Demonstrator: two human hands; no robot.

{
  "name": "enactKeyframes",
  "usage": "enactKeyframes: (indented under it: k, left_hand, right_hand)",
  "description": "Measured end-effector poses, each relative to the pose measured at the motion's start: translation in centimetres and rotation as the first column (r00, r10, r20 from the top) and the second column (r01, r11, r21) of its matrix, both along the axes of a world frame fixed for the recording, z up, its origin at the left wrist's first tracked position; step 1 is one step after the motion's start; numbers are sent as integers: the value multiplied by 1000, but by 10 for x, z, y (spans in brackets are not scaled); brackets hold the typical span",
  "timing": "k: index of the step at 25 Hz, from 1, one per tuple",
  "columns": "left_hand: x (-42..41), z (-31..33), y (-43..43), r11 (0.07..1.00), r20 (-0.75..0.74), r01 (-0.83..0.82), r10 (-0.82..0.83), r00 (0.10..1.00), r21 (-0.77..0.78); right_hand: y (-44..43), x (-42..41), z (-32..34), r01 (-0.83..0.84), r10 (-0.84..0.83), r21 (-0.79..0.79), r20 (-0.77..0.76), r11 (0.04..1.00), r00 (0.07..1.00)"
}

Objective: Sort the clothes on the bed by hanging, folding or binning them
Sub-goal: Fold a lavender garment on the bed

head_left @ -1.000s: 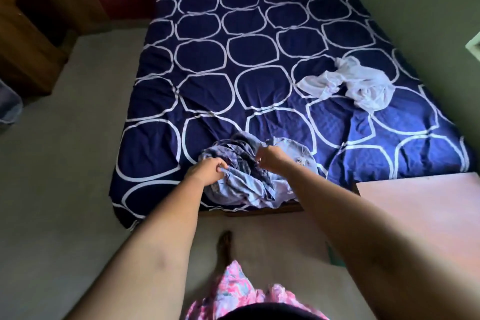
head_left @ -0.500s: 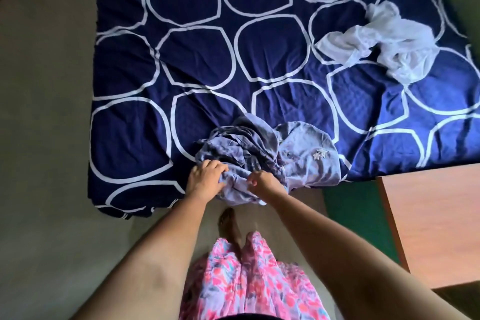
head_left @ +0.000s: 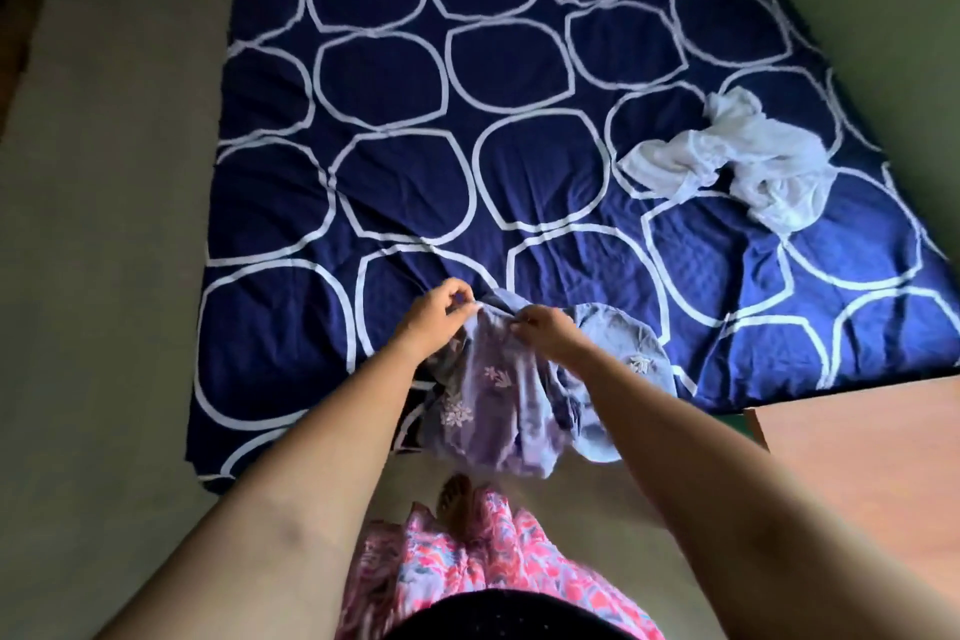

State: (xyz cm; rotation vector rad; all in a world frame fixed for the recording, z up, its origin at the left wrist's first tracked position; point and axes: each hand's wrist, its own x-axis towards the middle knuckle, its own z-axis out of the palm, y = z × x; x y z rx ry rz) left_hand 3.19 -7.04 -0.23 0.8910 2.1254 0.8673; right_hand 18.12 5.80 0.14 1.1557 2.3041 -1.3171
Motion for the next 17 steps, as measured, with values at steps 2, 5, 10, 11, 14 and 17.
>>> enactKeyframes:
  k: [2,5,10,11,14,17]
  left_hand:
    - [-17,33,26,994,-21,25,-23,1000,103]
    - [-39,106,75,961,-118,65,-34,992,267]
    - [-59,237,137,877,-262,141,-18,965,459]
    - [-61,263,145,856,-297,163,-12,955,490]
    - [-64,343,164,789,-418,196,84,904,582]
    - [-71,397,172,710,-488,237,170,856,663]
  right_hand:
    - [31,-10,47,36,-36,5,-86,999,996]
    - [77,-24,132,10,13,138,-167,990,986]
    - [142,-33,259,-184,247,535,-48,824,968]
    - [151,-32,282,-189,260,606,-29,773,965]
    - [170,-22,344,-167,239,742,9,650,971]
    - [188,-8,377,-83,162,788,-22,609,986]
